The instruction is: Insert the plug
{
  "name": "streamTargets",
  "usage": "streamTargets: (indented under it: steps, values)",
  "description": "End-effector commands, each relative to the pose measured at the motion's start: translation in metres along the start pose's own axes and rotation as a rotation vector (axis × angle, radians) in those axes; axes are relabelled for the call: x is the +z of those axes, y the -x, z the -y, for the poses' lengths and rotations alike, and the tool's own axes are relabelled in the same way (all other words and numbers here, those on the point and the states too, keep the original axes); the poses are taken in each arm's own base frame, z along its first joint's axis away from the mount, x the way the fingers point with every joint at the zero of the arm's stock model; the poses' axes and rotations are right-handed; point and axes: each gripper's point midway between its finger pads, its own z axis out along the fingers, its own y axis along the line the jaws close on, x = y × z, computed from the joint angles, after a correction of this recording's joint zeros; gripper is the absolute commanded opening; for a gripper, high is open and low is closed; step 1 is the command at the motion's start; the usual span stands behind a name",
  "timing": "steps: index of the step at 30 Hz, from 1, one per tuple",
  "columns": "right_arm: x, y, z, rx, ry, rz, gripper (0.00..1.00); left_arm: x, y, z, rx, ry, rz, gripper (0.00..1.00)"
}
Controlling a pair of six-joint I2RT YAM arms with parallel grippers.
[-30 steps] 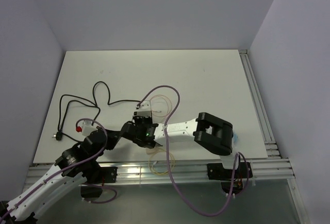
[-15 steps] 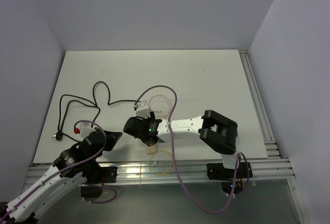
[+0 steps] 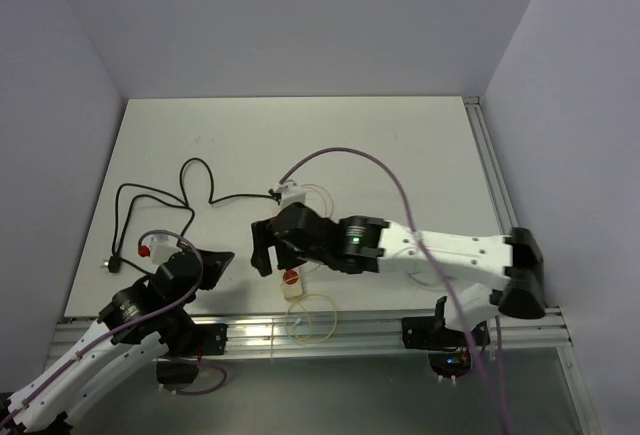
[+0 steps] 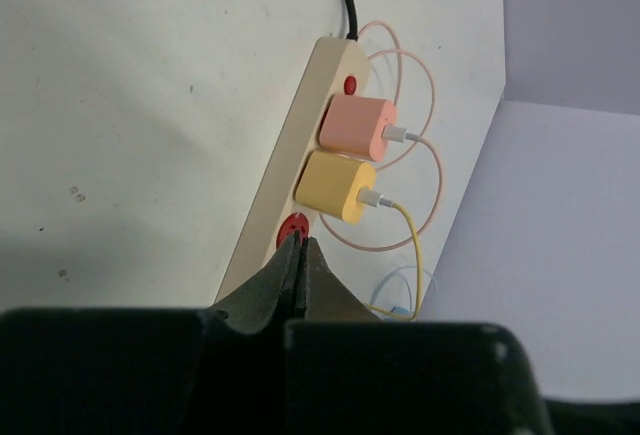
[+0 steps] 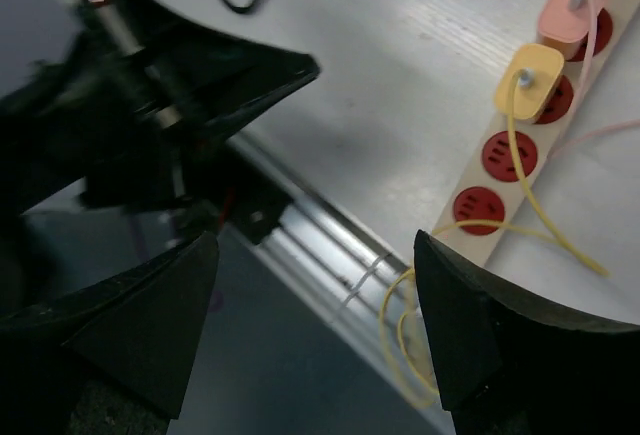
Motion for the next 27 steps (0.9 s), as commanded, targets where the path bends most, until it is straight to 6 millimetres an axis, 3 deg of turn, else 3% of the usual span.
streamTargets:
  steps: [1,4,5,7,8,11,12,14,15,18,21,22,27]
  values:
    - [-0.063,0.008,-0.018,0.034,0.206,-0.024,0.86,-0.009,0.020,0.013,0.035,-0.027,0.083,0.00]
    - [-0.093,0.035,0.009,0.100,0.168,0.061,0.85,-0.011,0.024,0.017,0.067,-0.049,0.105,0.00]
    - [-0.093,0.054,0.037,0.139,0.087,0.119,0.84,-0.010,0.024,0.018,0.074,-0.057,0.104,0.00]
    - [-0.099,0.068,0.087,0.177,-0.082,0.180,0.84,-0.010,0.022,0.025,0.089,-0.091,0.097,0.01]
    - [-0.099,0.084,0.126,0.226,-0.190,0.230,0.84,-0.011,0.019,0.028,0.099,-0.107,0.080,0.01]
    - [-0.097,0.086,0.198,0.282,-0.419,0.252,0.83,-0.011,0.011,0.044,0.137,-0.181,0.047,0.03]
    - [-0.100,0.094,0.237,0.366,-0.499,0.277,0.83,-0.011,0.006,0.046,0.172,-0.196,0.028,0.04]
    - [-0.094,0.082,0.284,0.454,-0.590,0.246,0.83,-0.013,0.002,0.058,0.186,-0.248,0.012,0.06]
    - [-0.106,0.082,0.324,0.549,-0.678,0.282,0.83,-0.014,0.000,0.061,0.210,-0.257,0.003,0.07]
    - [-0.121,0.054,0.382,0.730,-0.820,0.271,0.84,-0.016,-0.004,0.071,0.255,-0.292,-0.010,0.11]
    - [-0.126,0.017,0.403,0.862,-0.862,0.188,0.86,-0.016,-0.006,0.077,0.283,-0.299,-0.017,0.24]
    - [-0.138,0.001,0.420,0.939,-0.914,0.173,0.88,-0.017,-0.008,0.079,0.291,-0.305,-0.029,0.26]
    - [-0.163,-0.058,0.438,1.044,-1.032,0.029,0.90,-0.015,-0.017,0.083,0.325,-0.323,-0.063,0.34]
